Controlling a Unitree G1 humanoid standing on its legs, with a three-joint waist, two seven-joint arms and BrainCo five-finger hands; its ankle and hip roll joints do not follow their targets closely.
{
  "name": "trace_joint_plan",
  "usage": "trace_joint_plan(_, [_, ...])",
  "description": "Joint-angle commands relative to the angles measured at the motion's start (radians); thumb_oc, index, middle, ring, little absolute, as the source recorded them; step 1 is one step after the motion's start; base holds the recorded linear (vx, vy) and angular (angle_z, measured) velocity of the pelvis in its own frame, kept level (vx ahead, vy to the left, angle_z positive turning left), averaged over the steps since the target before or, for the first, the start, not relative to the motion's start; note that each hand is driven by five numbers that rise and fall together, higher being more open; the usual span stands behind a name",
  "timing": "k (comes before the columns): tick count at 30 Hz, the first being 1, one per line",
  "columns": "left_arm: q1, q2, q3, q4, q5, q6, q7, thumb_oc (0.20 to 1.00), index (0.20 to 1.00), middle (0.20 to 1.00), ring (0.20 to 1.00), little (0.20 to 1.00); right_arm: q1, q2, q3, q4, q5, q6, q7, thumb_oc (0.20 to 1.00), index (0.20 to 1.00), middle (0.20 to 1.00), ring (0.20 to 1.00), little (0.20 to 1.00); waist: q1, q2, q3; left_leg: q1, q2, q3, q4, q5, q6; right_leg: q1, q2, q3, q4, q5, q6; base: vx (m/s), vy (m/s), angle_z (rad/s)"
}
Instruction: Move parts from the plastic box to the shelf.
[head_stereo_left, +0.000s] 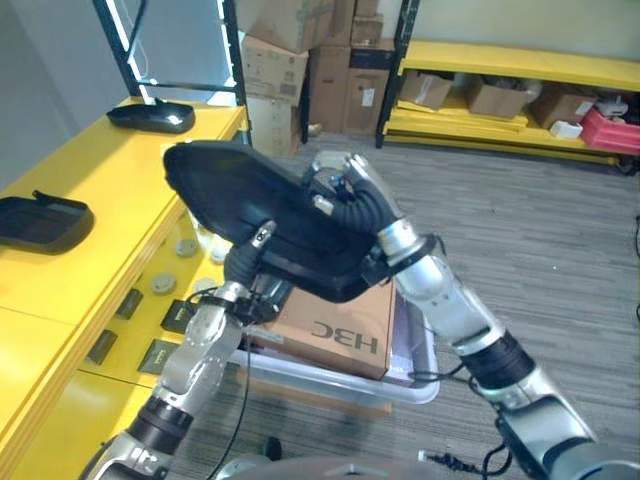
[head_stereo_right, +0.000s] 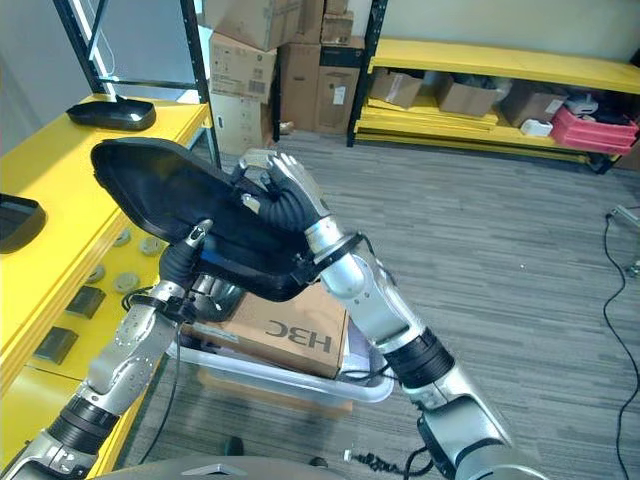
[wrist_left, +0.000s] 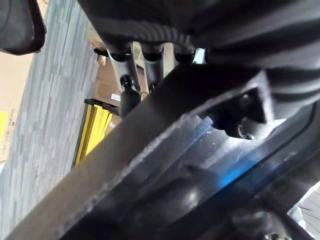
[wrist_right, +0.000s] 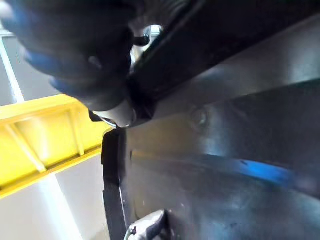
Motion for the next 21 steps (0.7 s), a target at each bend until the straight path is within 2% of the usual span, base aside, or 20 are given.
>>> trace_joint_plan(1, [-0.147,-0.038,0.091,0.038,0.030,-0.138,0.056,0.200,0.200,0.200,0.200,0.200,0.019,0.019,0.091,-0.078,0.120,-0.108,0.064,0.200,0.200,0.200,0.200,0.200,-0.003,-0.009,-0.036,0.036,0.064,-0.010,-0.007,-0.096,-0.040,0.021,-0.070,0.023,0.023,-0.092,0.066,0.00,0.000,0.00])
trace_joint_plan(4, [-0.143,-0.037,0.120,0.035,0.063,-0.150,0.082,0.200,0.200,0.200,0.200,0.200,0.056,0.015,0.063,-0.079,0.140,-0.108,0.058,0.200,0.200,0.200,0.200,0.200,-0.006,-0.010,-0.035,0.036,0.061,-0.007,-0.007,-0.097,-0.038,0.017,-0.072,0.026,0.024,-0.090,0.069,0.00,0.018,-0.03])
trace_joint_plan(5, [-0.140,-0.035,0.132,0.036,0.085,-0.155,0.095,0.200,0.200,0.200,0.200,0.200,0.083,0.015,0.041,-0.075,0.160,-0.107,0.052,0.476,0.476,0.476,0.476,0.476,-0.008,-0.010,-0.034,0.036,0.060,-0.004,-0.007,-0.098,-0.036,0.015,-0.073,0.029,0.025,-0.089,0.071,0.00,0.044,-0.03])
trace_joint_plan(6, [-0.132,-0.016,0.158,0.037,0.153,-0.158,0.116,0.200,0.200,0.200,0.200,0.200,0.121,0.015,0.006,-0.060,0.193,-0.108,0.049,1.000,1.000,1.000,1.000,1.000,-0.013,-0.012,-0.033,0.035,0.059,0.003,-0.007,-0.099,-0.034,0.010,-0.075,0.034,0.025,-0.085,0.073,0.00,0.039,-0.03])
trace_joint_plan(9, [-0.110,0.000,0.191,0.033,0.220,-0.160,0.137,0.200,0.200,0.200,0.200,0.200,0.181,0.017,-0.061,-0.052,0.219,-0.112,0.025,1.000,1.000,1.000,1.000,1.000,-0.015,-0.015,-0.034,0.037,0.056,0.009,-0.007,-0.102,-0.032,0.010,-0.077,0.036,0.022,-0.082,0.076,0.01,0.031,-0.12])
trace_joint_plan(10, [-0.071,0.030,0.238,0.029,0.324,-0.158,0.174,0.200,0.200,0.200,0.200,0.200,0.267,0.048,-0.172,0.008,0.290,-0.119,-0.019,1.000,1.000,1.000,1.000,1.000,-0.018,-0.020,-0.037,0.038,0.055,0.016,-0.007,-0.106,-0.028,0.007,-0.080,0.041,0.018,-0.078,0.079,0.02,0.048,-0.14])
trace_joint_plan(11, [-0.071,0.030,0.238,0.029,0.325,-0.158,0.175,0.200,0.200,0.200,0.200,0.200,0.268,0.048,-0.172,0.008,0.290,-0.119,-0.019,1.000,1.000,1.000,1.000,1.000,-0.017,-0.020,-0.038,0.038,0.055,0.016,-0.007,-0.106,-0.028,0.007,-0.081,0.041,0.018,-0.078,0.079,0.02,0.063,-0.13])
trace_joint_plan(15, [-0.001,0.090,0.320,-0.017,0.468,-0.166,0.180,0.200,0.200,0.200,0.200,0.200,0.391,0.025,-0.302,0.131,0.237,-0.115,-0.067,1.000,1.000,1.000,1.000,1.000,-0.019,-0.028,-0.037,0.041,0.049,0.028,-0.005,-0.114,-0.021,-0.002,-0.085,0.052,0.028,-0.075,0.086,0.01,0.039,-0.06])
trace_joint_plan(21, [0.053,0.126,0.407,-0.072,0.651,-0.187,0.266,0.200,0.200,0.200,0.200,0.200,0.510,0.033,-0.315,0.360,0.138,-0.088,-0.093,1.000,1.000,1.000,1.000,1.000,-0.012,-0.043,-0.032,0.040,0.042,0.036,-0.005,-0.118,-0.014,-0.028,-0.091,0.074,0.059,-0.078,0.092,-0.01,0.009,-0.07])
